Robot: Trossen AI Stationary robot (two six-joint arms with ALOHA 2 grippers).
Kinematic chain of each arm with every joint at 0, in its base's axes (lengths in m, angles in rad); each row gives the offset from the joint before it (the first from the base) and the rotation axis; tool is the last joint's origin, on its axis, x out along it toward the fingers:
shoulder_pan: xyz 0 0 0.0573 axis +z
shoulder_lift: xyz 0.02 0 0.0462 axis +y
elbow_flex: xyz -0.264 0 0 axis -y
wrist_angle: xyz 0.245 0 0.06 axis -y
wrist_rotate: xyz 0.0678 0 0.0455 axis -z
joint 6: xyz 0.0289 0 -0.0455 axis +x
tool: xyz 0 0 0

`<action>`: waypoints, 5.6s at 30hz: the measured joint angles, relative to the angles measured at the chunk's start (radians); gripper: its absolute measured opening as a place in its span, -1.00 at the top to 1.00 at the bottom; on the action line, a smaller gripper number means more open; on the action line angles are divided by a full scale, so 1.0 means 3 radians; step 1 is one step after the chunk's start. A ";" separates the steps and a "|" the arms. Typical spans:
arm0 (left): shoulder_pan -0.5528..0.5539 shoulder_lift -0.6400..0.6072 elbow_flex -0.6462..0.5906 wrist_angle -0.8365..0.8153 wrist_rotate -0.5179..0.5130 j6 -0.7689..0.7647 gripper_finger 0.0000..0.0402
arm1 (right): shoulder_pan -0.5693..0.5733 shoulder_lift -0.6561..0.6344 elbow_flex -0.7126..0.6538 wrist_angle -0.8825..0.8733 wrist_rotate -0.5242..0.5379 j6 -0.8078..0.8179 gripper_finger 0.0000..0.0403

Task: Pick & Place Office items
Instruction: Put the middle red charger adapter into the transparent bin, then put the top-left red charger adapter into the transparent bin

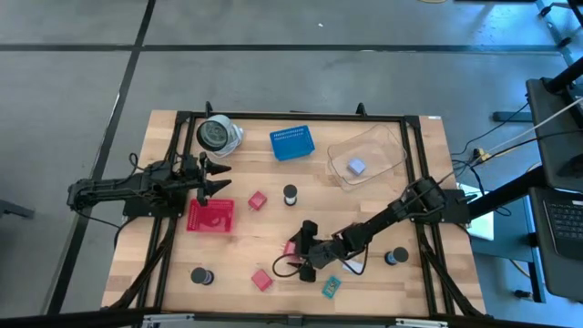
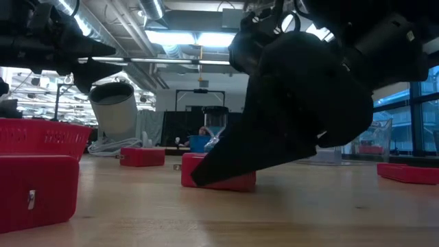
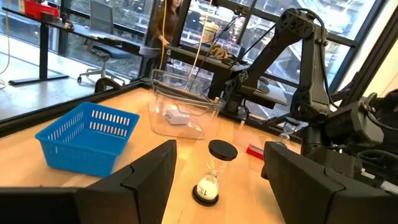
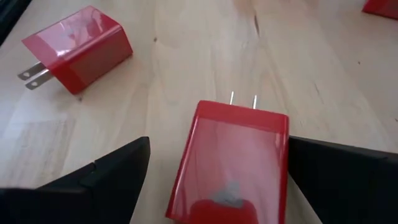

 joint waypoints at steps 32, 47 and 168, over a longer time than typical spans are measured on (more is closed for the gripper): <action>0.0000 0.0000 0.0000 0.0001 -0.0031 -0.0037 -0.19 | -0.0099 -0.1858 0.0002 -0.1656 0.0453 0.0999 -0.05; 0.0001 0.0000 -0.0001 0.0001 -0.0036 -0.0086 -0.19 | -0.0898 -0.2859 0.0001 -0.4906 0.1161 0.2891 -0.05; -0.1922 0.3799 0.1643 0.0672 0.0354 0.0428 -0.19 | -0.0430 -0.2615 0.0285 -0.3204 0.0378 0.1182 -0.35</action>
